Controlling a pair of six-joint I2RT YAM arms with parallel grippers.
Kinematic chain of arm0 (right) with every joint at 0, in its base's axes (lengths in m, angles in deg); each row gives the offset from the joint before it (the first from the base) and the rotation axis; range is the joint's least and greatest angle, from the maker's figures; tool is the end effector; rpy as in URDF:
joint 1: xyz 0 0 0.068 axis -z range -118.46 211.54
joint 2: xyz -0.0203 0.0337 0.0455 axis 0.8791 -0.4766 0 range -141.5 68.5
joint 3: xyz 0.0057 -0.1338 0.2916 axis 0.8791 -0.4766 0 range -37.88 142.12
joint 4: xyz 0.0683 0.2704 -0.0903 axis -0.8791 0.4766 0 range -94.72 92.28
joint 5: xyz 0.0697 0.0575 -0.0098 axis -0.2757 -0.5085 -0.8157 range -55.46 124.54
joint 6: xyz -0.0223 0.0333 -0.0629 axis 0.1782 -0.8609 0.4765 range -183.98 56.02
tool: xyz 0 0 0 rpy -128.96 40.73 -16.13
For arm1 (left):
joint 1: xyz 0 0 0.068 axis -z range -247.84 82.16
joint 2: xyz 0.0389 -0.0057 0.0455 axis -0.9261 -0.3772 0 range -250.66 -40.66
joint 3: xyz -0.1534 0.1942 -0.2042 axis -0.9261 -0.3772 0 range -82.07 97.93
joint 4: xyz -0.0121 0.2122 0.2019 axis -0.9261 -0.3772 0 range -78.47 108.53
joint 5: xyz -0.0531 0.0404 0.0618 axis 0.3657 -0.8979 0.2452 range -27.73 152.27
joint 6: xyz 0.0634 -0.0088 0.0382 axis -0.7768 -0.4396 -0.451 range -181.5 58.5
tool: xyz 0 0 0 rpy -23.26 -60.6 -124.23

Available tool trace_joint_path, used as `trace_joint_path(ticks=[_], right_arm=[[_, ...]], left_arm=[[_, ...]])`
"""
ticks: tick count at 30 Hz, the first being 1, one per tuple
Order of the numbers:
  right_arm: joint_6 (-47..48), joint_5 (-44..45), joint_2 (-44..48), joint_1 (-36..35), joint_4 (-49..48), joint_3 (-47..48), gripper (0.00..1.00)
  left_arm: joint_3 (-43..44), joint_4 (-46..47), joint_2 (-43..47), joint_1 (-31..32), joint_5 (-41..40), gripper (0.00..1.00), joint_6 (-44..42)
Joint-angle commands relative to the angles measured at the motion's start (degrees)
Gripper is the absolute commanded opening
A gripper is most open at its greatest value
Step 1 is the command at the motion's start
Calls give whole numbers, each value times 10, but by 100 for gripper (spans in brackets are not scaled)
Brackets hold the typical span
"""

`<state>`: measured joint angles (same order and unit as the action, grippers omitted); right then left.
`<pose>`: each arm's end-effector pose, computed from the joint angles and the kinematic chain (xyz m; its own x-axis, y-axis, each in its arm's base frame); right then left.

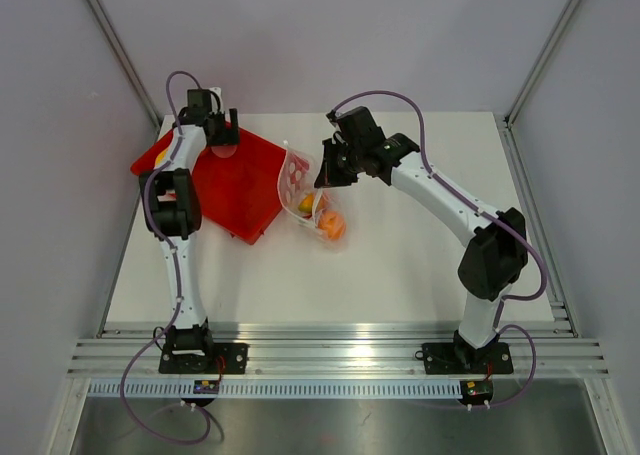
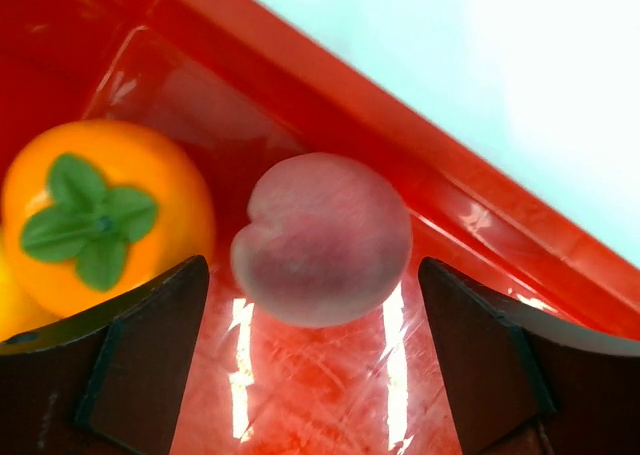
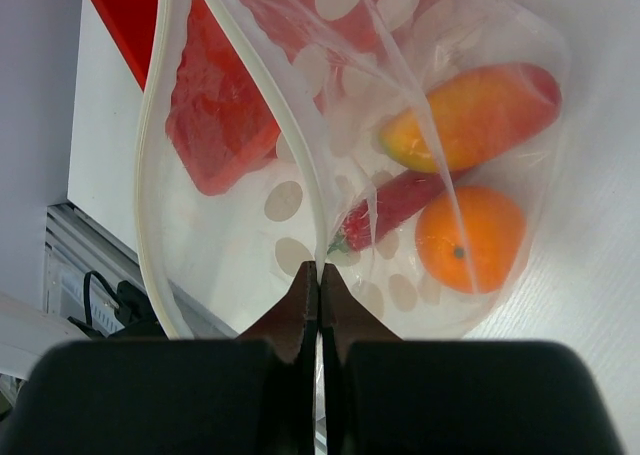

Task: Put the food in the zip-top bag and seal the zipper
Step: Pick up the fake fruit from the bin.

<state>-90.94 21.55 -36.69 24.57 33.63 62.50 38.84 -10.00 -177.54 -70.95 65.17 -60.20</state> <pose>0.3775 0.3018 0.3600 -0.8122 -0.0585 -0.5804 -0.3913 0.7926 0.4676 0.6297 0.0310 0.2131 -0.6993 -0.0608 -0.7122 -0.0342 0.9981 -0.0517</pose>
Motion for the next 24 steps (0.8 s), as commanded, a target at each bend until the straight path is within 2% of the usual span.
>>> trace_joint_path(ticks=[1, 10, 21, 24], right_arm=[[12, 5, -5, -2, 3, 27, 0], [10, 4, -5, 0, 3, 32, 0], [13, 4, 1, 1, 2, 27, 0], [13, 3, 2, 1, 1, 26, 0]], left_arm=[[28, 23, -16, 12, 13, 91, -8], [29, 19, -10, 27, 62, 86, -9], [36, -16, -18, 70, 3, 93, -47], [32, -34, -11, 72, -8, 99, -46]])
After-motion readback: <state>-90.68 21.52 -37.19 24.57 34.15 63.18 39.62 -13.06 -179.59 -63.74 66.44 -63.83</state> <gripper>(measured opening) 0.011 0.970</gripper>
